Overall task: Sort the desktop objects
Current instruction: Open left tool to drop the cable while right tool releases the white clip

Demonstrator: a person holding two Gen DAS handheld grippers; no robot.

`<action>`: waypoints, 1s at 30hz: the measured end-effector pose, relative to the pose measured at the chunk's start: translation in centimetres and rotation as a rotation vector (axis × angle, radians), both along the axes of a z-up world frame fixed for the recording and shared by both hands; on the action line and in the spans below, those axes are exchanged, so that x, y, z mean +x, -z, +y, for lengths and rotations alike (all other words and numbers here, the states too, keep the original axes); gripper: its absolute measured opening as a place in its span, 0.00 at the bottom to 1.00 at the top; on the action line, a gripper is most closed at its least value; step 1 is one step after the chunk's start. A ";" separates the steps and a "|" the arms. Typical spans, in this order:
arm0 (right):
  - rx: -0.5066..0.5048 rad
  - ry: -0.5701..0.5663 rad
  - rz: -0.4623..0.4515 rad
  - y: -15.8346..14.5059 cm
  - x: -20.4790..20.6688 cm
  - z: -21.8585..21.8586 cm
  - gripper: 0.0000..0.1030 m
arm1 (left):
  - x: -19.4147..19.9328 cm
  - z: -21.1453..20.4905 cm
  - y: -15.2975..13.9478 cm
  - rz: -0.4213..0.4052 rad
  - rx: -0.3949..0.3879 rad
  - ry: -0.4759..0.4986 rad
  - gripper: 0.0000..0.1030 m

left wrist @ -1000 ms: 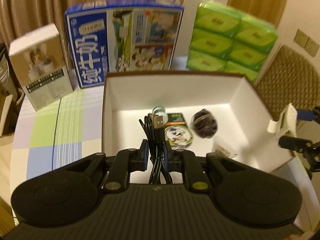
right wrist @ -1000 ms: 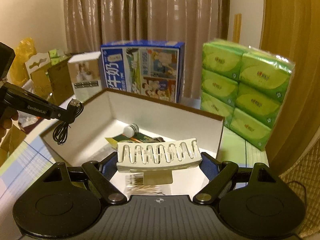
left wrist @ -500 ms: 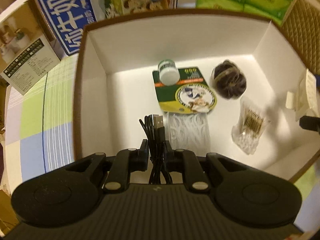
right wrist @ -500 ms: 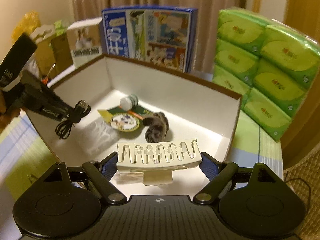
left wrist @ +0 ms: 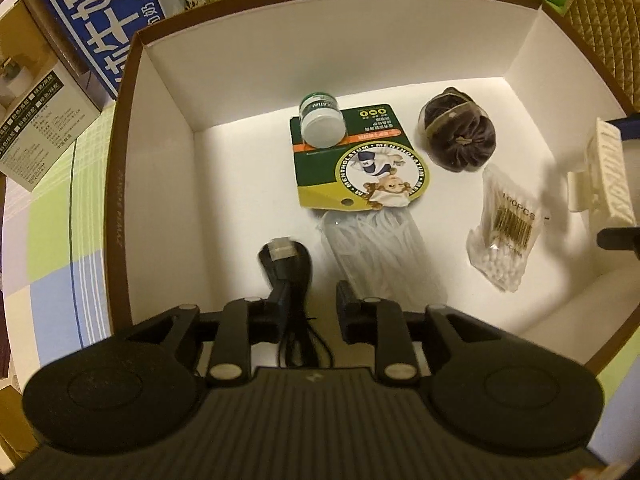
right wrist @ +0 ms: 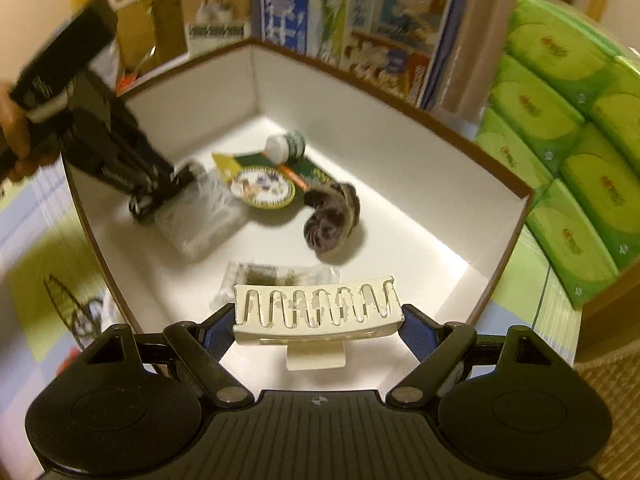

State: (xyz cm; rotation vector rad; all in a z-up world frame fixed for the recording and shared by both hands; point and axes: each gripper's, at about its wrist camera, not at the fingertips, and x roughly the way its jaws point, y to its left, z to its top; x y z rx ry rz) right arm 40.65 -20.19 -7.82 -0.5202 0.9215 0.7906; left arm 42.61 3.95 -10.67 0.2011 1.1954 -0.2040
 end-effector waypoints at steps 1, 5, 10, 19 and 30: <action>-0.021 -0.015 0.002 0.1 0.2 0.2 0.80 | 0.0 0.0 -0.1 -0.003 -0.003 -0.003 0.25; -0.099 -0.055 0.036 0.4 0.8 1.0 0.80 | -0.4 -0.1 -0.6 -0.025 -0.025 -0.004 0.36; -0.154 -0.066 0.053 0.7 1.5 1.7 0.81 | -0.8 -0.1 -1.5 -0.050 -0.056 -0.011 0.42; -0.161 -0.056 0.033 0.5 0.8 1.7 0.95 | -1.8 -0.4 -2.9 -0.081 -0.088 0.000 0.68; -0.092 -0.016 -0.006 -0.8 -0.9 1.8 0.98 | -3.2 -0.7 -5.1 -0.127 -0.110 -0.021 0.85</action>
